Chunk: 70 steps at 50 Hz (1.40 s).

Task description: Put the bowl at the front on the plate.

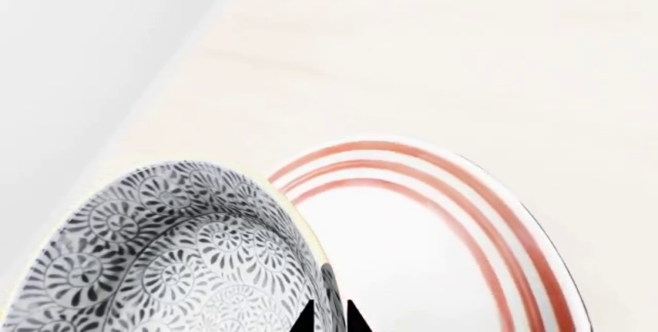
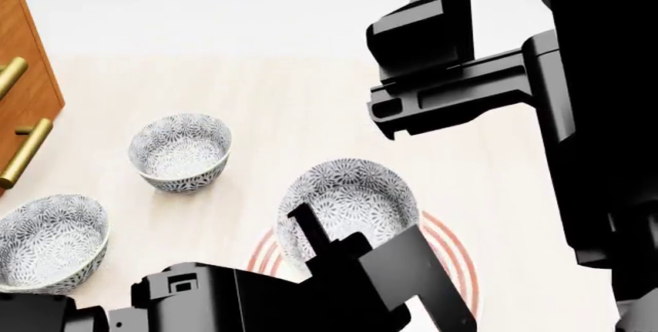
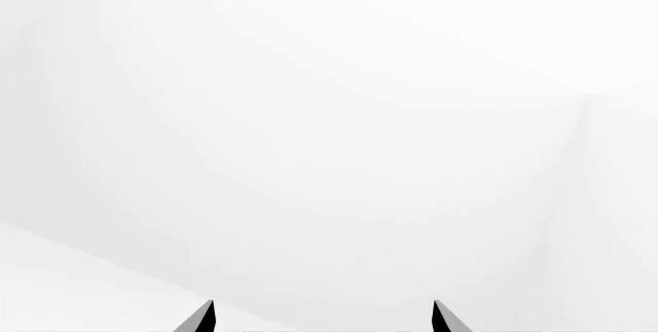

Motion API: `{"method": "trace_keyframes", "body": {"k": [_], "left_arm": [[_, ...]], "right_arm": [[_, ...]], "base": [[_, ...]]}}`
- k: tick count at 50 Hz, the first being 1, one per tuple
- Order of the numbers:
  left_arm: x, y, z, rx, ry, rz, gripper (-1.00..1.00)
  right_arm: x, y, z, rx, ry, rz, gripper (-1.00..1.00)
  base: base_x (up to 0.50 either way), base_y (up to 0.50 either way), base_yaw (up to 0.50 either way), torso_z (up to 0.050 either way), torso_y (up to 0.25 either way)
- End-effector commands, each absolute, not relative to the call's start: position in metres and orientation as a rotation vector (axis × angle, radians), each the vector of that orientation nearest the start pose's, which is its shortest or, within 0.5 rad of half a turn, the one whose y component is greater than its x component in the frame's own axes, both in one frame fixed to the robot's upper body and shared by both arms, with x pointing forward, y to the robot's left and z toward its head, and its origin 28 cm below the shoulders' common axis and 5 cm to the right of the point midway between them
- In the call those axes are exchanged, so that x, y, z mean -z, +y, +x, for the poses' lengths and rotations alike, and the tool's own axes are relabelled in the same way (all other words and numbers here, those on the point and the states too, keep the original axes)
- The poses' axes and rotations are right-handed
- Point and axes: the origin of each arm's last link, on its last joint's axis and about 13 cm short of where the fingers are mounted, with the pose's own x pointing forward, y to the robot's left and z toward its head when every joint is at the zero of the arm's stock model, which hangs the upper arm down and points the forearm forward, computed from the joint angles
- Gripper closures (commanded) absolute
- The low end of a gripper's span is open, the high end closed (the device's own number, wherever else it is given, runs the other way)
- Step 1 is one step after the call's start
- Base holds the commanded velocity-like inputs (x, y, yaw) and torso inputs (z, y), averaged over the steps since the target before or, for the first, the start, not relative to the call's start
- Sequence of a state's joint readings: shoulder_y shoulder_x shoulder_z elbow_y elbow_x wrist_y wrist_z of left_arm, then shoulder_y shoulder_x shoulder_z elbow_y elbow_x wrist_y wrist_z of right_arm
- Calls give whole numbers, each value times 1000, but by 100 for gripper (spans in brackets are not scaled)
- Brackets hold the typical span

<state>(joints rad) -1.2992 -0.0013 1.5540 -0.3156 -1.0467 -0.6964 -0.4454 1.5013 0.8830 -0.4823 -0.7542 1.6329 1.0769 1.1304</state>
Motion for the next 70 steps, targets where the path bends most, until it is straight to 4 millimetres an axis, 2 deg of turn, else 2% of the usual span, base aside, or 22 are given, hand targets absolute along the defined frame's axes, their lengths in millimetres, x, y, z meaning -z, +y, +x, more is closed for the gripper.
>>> {"method": "trace_keyframes", "body": {"k": [1,15,30,70], "left_arm": [[-140,46,300,702,299,780,100],[-133,46,296,738,316,802,100],[-144,45,299,736,302,794,100],[-117,53,302,750,352,814,100]], "right_arm": [[-340,-124,182,6,-414,-399,-100],[-337,-126,178,16,-411,-395,-100],[-336,-127,178,21,-412,-388,-100],[-335,-127,182,23,-400,-397,-100]], "base": [[0,0,0,0,0],[0,0,0,0,1],[0,0,0,0,0],[0,0,0,0,1]]}}
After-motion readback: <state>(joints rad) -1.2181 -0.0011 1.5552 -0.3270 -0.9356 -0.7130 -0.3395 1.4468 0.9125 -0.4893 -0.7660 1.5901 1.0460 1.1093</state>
